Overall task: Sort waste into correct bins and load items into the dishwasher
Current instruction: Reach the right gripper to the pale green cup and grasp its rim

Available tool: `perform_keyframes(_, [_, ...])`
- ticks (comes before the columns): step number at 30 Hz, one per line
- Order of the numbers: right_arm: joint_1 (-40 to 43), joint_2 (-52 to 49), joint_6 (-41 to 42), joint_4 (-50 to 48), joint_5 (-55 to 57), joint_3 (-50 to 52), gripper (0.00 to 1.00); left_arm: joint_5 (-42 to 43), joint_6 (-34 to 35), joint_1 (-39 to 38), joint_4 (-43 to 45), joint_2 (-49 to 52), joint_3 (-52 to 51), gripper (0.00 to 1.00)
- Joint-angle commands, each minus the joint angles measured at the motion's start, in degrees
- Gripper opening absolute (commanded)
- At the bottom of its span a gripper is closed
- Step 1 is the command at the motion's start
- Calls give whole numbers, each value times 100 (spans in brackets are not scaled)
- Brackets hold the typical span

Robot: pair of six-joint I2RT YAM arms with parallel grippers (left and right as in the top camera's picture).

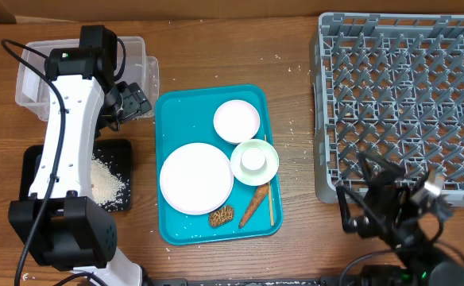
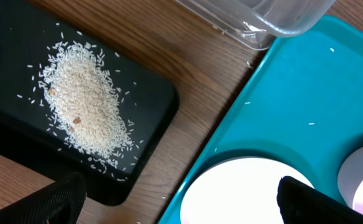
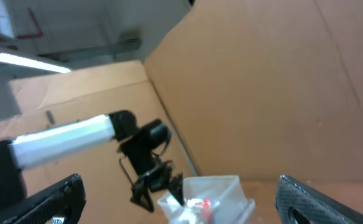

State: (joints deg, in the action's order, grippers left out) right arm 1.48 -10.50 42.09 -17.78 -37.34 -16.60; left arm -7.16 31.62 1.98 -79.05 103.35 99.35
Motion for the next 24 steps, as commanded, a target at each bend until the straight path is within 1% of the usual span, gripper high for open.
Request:
perform_keyframes(1, [15, -1121, -1025, 866, -417, -1126, 100, -74, 98, -11, 2, -28, -35, 100])
perform_keyframes(5, [-26, -2577, -1676, 2140, -1290, -2365, 100, -74, 98, -11, 2, -28, -35, 100])
perform_keyframes(7, [-190, -3237, -2105, 2896, -1373, -2990, 100, -74, 98, -11, 2, -28, -35, 100])
perform_keyframes(9, [-476, -3836, -2699, 3683, -1261, -3576, 100, -74, 98, -11, 2, -28, -35, 100])
perform_keyframes(11, [-903, -4446, -3169, 4612, -623, -4179, 100, -74, 98, -11, 2, -28, -35, 100])
perform_keyframes(13, [-1440, -5066, -3484, 5543, 365, -4784, 100, -74, 98, -11, 2, -28, -35, 100])
perform_keyframes(16, [-2371, -5980, -3526, 6601, 2052, -5580, 100, -74, 98, -11, 0, -28, -35, 100])
perform_keyframes(18, [-2942, -6509, -3460, 6977, 2927, -5960, 100, -74, 98, -11, 2, -28, -35, 100])
perform_keyframes(20, [-3401, -6972, -3460, 7095, 3467, -6166, 100, -74, 98, -11, 2, -28, -35, 100])
perform_keyframes(21, [-3639, -7265, -3460, 7095, 3676, -6220, 100, -74, 98, -11, 2, -28, -35, 100])
perform_keyframes(24, [-3836, -7807, -3462, 7055, 3755, -6223, 100, -74, 98, -11, 2, -28, -35, 100])
